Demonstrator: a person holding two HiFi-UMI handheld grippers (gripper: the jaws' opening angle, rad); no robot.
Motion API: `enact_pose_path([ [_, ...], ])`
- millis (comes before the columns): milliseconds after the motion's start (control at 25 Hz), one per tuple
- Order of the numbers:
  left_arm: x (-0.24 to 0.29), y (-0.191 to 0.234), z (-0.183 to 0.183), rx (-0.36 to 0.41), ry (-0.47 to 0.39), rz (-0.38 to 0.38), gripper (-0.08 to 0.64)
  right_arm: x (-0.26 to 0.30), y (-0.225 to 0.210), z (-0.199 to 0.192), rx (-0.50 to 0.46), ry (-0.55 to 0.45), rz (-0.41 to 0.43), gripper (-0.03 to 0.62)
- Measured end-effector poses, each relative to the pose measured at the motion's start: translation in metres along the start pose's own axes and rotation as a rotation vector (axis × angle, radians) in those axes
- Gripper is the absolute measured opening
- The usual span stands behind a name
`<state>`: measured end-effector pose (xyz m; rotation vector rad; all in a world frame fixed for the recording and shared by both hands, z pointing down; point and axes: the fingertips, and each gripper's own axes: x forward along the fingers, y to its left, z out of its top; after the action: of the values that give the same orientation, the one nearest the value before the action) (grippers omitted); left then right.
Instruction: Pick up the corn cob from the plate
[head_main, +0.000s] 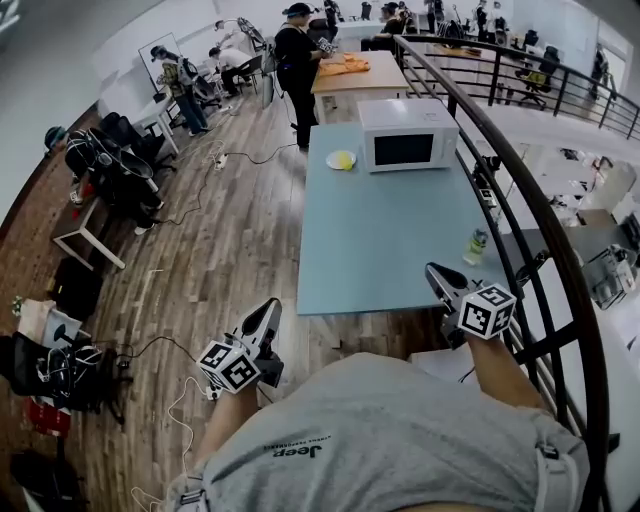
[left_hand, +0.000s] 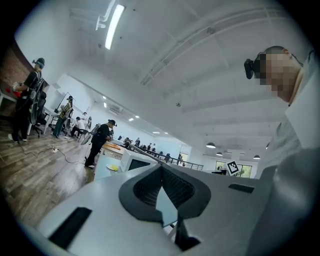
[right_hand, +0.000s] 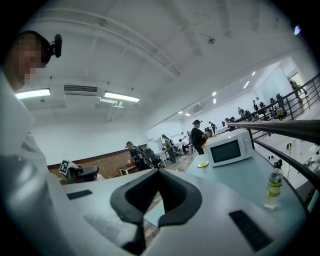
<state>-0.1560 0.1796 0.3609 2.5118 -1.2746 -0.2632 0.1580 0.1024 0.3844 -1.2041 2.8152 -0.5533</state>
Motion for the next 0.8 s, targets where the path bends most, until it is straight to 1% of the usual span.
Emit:
enact_pose_path([
  [240,0.046,-0.028,-0.002,0.003,-0.002,0.016,0.005,-0.022,-0.033,0.008,-0.001,-0.013,0.050,0.008],
  [480,0.082,-0.055,-0.007,0.023,0.024,0.022,0.005,-0.036,-0.056,0.013,-0.007,-0.022,0.082,0.008],
  [640,0.104,-0.063,-0.013,0.019,0.033,0.023,0.005,-0.034,-0.076,0.018,-0.013,-0.027,0.101,0.008],
  [800,0.108,-0.058,-0.014,0.022,0.039,0.042,0.005,-0.021,-0.084,0.018,-0.012,-0.016,0.117,0.008],
])
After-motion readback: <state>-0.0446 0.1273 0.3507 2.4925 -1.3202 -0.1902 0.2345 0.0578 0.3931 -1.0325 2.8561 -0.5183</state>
